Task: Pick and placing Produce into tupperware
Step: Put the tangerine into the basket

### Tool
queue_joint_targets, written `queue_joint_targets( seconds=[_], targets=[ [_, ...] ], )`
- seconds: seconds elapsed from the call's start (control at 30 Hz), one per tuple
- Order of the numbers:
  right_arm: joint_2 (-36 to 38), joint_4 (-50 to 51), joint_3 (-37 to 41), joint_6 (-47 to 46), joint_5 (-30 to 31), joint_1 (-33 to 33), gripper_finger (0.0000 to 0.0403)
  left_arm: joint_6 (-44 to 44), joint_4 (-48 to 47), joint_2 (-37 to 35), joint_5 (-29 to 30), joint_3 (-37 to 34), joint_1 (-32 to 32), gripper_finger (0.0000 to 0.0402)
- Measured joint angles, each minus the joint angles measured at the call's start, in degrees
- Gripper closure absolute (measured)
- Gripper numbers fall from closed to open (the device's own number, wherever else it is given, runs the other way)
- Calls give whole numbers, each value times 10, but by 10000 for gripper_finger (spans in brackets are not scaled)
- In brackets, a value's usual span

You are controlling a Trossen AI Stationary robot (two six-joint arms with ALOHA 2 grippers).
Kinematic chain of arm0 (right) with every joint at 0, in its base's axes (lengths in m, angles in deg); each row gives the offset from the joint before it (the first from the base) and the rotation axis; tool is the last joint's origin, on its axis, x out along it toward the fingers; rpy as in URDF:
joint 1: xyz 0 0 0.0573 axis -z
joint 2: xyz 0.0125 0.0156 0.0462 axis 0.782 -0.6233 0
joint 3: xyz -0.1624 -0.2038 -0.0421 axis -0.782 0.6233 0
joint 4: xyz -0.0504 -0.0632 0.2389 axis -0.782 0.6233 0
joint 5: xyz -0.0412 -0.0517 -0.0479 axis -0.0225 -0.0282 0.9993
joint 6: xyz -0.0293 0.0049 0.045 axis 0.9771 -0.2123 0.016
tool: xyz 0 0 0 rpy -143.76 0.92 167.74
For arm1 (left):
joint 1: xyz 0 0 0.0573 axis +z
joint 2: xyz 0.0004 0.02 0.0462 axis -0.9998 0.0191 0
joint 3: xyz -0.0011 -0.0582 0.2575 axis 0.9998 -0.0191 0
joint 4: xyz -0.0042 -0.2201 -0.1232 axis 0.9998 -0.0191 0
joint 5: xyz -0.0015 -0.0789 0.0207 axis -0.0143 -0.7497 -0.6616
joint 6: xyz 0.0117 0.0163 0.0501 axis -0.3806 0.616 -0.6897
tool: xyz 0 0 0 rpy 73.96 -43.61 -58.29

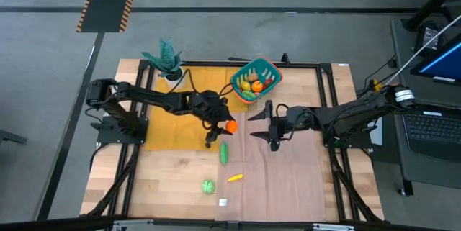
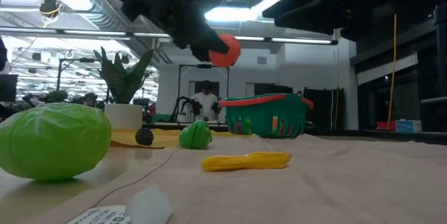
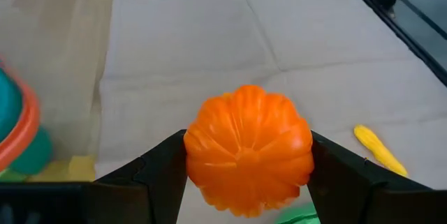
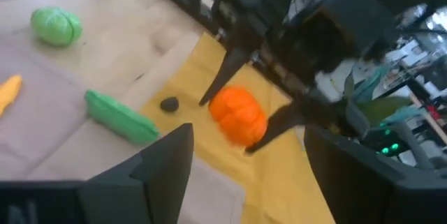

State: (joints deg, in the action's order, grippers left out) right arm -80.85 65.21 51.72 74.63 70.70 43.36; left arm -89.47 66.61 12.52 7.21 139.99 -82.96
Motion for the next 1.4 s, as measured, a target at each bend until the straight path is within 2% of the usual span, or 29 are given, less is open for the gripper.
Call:
queue_joint_targets(
  seconds=[0.27, 0.43, 0.57, 0.8, 1.1, 1.3, 1.4],
  targets=[
    [-34, -39, -1, 5, -1, -1, 96, -23, -39, 41, -45, 70, 15, 165],
    [-54, -42, 0, 98, -1, -9, 96, -27, -61, 45, -64, 92, 23, 165],
    [-73, -60, 0, 159, -2, -15, 96, -27, -67, 45, -70, 96, 25, 165],
    [-98, -124, 0, 167, 5, -12, 95, -24, -69, 45, -74, 98, 24, 165],
    [-110, -119, -28, 195, 4, -3, 95, -22, -62, 45, -74, 98, 24, 165],
    [-163, -72, -76, 197, 1, 13, 95, -22, -62, 45, -74, 98, 24, 165],
    [-183, -72, -95, 197, 31, 17, 95, -22, -67, 45, -74, 98, 24, 165]
  ],
)
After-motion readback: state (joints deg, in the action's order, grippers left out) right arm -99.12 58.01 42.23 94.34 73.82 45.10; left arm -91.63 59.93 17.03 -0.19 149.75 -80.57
